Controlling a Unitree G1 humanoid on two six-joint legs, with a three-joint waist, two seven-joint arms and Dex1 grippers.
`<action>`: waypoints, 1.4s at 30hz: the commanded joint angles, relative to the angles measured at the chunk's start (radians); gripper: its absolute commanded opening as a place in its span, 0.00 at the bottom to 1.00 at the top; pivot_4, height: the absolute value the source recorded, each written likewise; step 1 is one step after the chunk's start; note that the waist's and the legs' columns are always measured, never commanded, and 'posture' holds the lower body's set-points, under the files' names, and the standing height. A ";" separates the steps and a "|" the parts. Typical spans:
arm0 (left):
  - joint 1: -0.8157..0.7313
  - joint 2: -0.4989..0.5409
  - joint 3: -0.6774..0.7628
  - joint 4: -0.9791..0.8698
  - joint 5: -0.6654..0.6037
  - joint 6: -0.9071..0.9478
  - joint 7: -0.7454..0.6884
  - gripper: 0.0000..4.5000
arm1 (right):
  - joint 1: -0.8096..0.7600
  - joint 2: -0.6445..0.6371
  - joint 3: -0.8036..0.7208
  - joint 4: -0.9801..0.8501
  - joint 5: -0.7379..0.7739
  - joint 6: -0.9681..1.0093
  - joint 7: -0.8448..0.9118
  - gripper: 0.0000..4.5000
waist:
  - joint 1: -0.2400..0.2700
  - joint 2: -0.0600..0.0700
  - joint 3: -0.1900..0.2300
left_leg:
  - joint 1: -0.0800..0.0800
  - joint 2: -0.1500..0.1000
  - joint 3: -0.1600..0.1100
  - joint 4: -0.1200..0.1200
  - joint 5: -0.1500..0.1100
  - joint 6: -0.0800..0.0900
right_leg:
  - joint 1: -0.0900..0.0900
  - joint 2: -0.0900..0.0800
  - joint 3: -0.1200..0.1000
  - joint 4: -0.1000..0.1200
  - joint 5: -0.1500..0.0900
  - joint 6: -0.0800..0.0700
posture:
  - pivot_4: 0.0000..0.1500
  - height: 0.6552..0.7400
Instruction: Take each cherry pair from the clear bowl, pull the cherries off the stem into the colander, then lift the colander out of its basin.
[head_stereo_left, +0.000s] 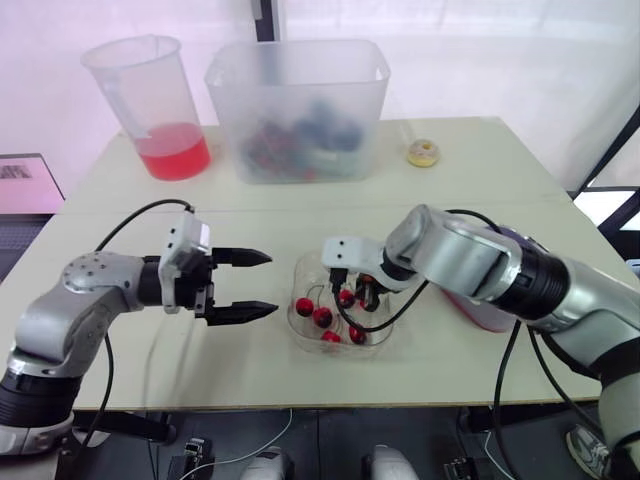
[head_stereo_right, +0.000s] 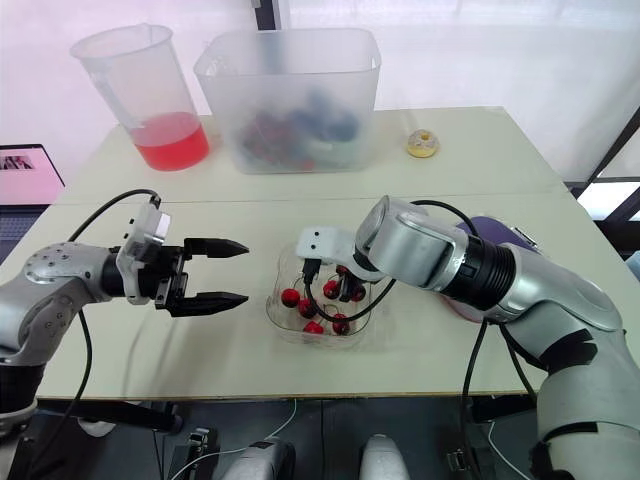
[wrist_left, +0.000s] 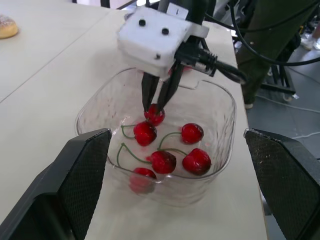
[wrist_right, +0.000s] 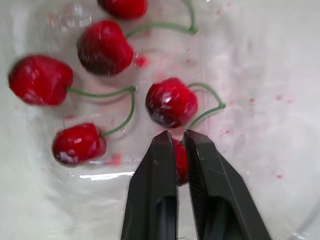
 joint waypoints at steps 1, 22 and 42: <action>0.001 0.006 0.005 -0.017 0.003 -0.018 -0.005 1.00 | -0.042 0.004 -0.008 -0.016 -0.014 0.018 0.006 0.58 | -0.001 0.000 0.000 | 0.000 0.000 0.000 0.000 0.000 0.000 | 0.000 0.000 0.000 0.000 0.000 0.000 | 1.00 1.00; 0.022 -0.040 -0.007 -0.048 -0.001 -0.010 0.033 1.00 | -0.086 0.076 0.136 0.170 -0.070 0.003 0.045 0.75 | -0.001 0.000 0.000 | -0.001 0.000 0.000 0.000 0.000 0.000 | -0.002 0.000 0.000 0.000 0.000 0.000 | 1.00 1.00; -0.068 -0.074 0.048 0.018 -0.082 0.023 0.055 1.00 | -0.089 -0.104 -0.034 -0.066 -0.109 -0.192 0.170 0.33 | 0.001 -0.001 0.000 | -0.013 -0.001 0.001 0.004 0.002 -0.003 | -0.017 -0.001 0.000 0.011 0.000 0.000 | 1.00 1.00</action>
